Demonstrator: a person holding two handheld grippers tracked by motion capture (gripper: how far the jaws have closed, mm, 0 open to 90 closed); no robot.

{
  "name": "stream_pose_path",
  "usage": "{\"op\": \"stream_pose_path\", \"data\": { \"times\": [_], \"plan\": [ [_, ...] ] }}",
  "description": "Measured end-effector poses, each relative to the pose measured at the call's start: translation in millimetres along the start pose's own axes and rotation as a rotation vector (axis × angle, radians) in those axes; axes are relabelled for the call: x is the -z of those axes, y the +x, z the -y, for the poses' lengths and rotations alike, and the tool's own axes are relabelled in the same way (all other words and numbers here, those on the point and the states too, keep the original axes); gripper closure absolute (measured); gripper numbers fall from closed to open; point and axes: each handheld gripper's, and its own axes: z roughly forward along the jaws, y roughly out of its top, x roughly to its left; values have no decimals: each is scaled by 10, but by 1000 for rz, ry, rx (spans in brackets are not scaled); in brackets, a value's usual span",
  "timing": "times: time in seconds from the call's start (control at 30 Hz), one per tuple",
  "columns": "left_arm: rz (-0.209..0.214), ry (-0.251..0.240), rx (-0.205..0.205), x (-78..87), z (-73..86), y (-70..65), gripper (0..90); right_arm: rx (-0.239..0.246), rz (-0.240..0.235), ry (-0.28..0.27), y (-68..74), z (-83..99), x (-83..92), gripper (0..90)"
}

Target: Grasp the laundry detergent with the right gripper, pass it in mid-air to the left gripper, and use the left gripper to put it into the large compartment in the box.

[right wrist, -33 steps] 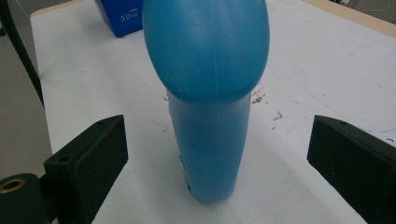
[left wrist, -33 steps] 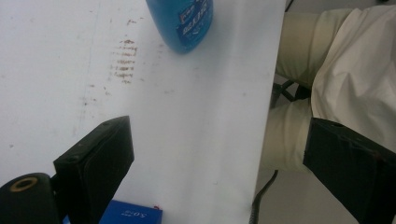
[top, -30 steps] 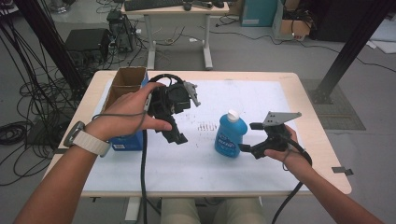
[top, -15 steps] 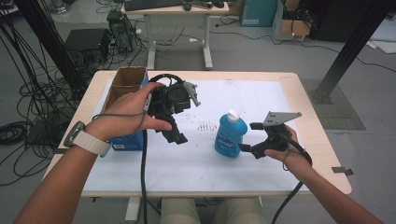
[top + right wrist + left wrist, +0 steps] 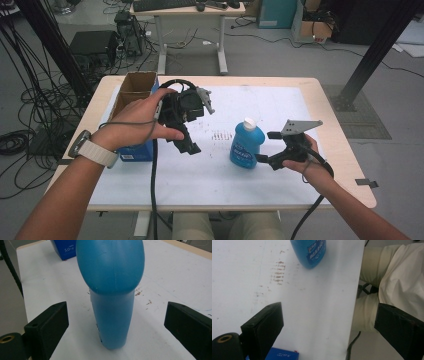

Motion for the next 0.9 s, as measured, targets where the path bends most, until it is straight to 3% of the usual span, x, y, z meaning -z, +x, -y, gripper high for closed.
{"op": "stream_pose_path", "data": {
  "times": [0.9],
  "plan": [
    [5,-1,-1,-16,7,2,89,1,-3,-8,4,23,-51,61]
  ]
}}
